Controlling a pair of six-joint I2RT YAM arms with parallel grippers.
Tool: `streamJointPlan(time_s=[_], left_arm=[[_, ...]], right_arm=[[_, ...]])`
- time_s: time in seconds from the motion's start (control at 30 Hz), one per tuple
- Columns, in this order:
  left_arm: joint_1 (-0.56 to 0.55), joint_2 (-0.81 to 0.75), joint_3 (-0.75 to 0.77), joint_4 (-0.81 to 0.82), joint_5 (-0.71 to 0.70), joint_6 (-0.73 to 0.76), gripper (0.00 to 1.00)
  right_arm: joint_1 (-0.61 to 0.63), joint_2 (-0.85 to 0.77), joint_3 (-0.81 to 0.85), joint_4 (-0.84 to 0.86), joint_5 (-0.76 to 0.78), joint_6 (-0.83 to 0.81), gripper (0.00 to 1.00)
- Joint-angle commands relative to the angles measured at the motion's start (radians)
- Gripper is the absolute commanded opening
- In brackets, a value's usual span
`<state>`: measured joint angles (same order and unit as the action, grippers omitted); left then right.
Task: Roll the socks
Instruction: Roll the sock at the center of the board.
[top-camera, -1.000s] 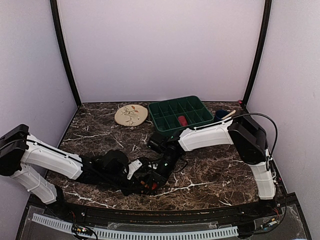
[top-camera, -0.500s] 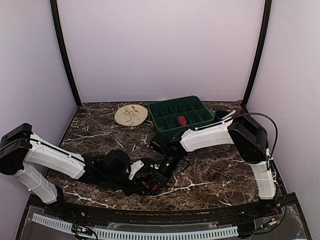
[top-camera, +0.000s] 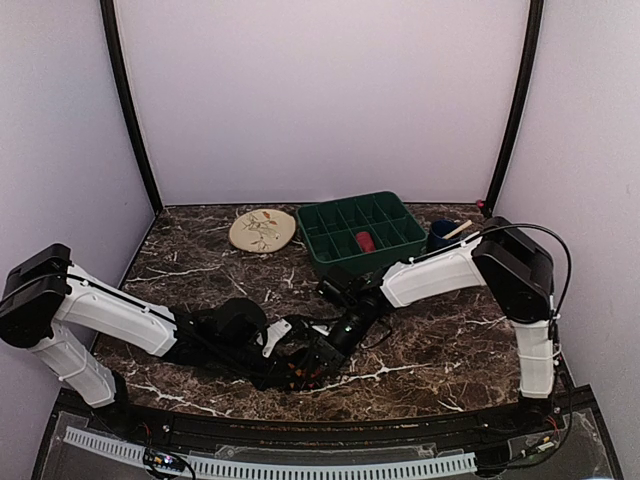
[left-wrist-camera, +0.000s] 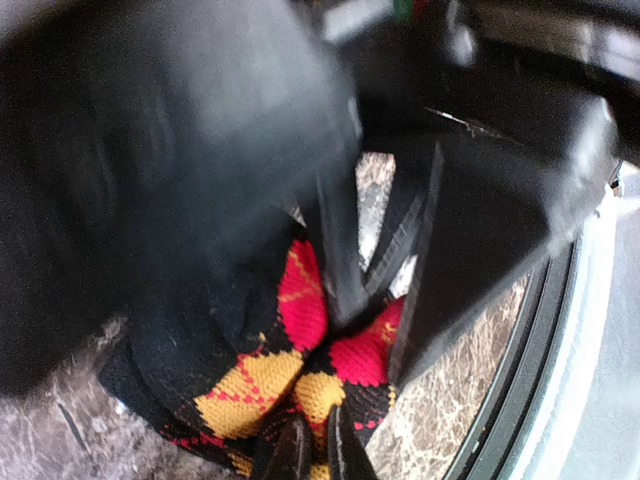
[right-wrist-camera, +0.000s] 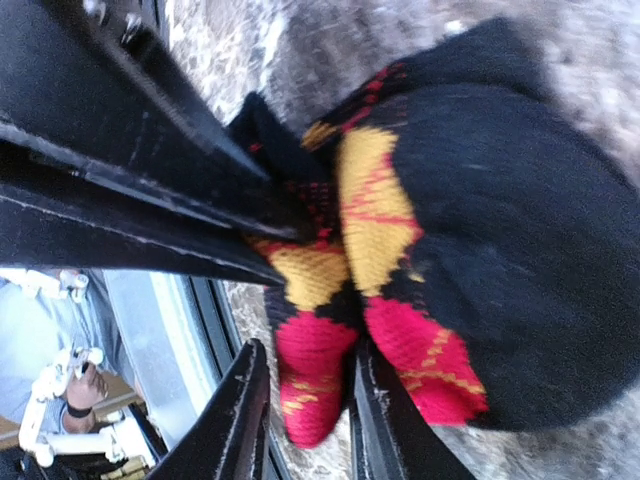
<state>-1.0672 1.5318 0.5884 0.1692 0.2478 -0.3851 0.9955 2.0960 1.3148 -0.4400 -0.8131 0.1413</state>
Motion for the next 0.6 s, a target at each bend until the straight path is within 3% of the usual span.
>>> streamJointPlan(time_s=[0.0,0.37,0.57], left_arm=[[-0.010,0.041,-0.025,-0.135,0.036,-0.041,0.00],[-0.007,0.046,-0.032,-0.135,0.043,-0.071,0.00],[0.011,0.051,-0.040,-0.134,0.070,-0.100,0.00]], right_arm=[[-0.037,-0.044,-0.063,0.137,0.030,0.061,0.27],[-0.100,-0.162,-0.281,0.448,0.004,0.246,0.27],[-0.093,-0.268,-0.365,0.501,0.147,0.233,0.27]])
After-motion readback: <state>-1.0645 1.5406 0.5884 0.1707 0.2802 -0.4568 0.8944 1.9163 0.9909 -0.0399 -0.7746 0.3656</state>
